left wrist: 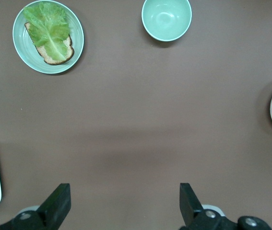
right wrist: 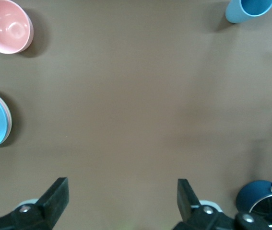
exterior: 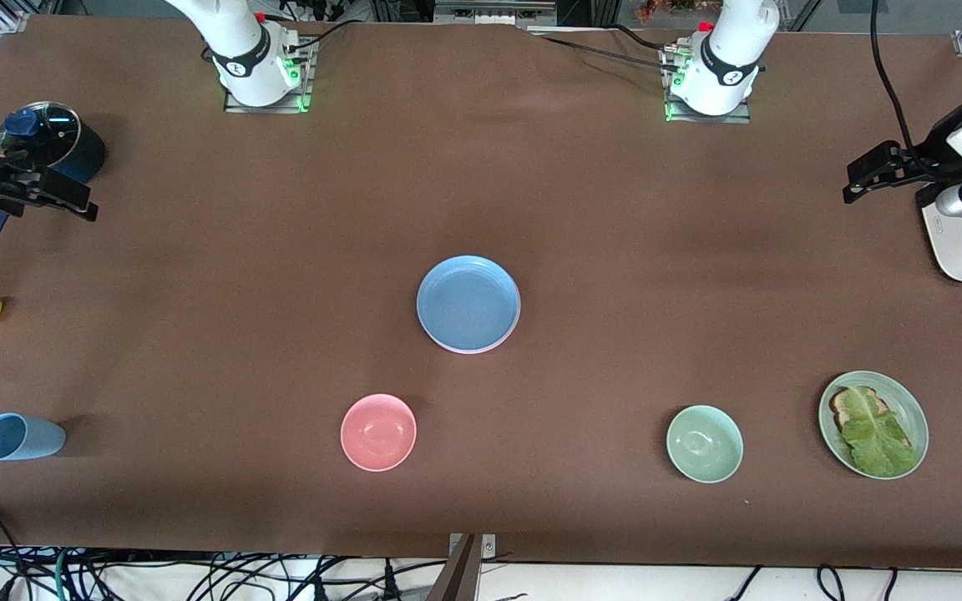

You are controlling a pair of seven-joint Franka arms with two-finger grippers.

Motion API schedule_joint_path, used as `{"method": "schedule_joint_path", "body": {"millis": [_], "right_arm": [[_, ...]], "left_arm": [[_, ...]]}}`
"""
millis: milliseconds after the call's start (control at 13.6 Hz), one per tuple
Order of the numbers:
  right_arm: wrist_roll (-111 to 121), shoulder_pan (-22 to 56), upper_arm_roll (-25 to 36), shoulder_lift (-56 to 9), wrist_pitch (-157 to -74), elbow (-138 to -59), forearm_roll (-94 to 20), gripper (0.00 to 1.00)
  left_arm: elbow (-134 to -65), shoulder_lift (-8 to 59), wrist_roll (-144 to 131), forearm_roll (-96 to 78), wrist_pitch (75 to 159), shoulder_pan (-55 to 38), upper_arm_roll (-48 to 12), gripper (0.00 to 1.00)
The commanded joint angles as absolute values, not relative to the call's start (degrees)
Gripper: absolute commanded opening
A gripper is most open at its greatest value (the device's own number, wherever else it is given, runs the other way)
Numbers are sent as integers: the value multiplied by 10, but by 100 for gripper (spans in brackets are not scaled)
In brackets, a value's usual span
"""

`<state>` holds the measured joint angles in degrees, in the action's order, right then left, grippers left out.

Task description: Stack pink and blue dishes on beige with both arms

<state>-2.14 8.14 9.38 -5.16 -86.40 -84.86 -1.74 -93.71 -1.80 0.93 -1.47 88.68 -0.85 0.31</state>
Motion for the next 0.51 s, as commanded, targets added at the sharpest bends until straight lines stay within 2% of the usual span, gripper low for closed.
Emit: {"method": "schedule_joint_path", "body": {"millis": [0, 73, 441], "right_arm": [[-27, 48, 44, 7, -911, -936, 3, 100], [-47, 17, 13, 9, -904, -938, 3, 100], [-40, 13, 8, 6, -898, -933, 5, 100]], "left_arm": [[-937, -20, 11, -26, 884, -6, 2, 100], [-937, -20, 11, -26, 884, -6, 2, 100], [-937, -20, 12, -26, 884, -4, 2, 100]]}}
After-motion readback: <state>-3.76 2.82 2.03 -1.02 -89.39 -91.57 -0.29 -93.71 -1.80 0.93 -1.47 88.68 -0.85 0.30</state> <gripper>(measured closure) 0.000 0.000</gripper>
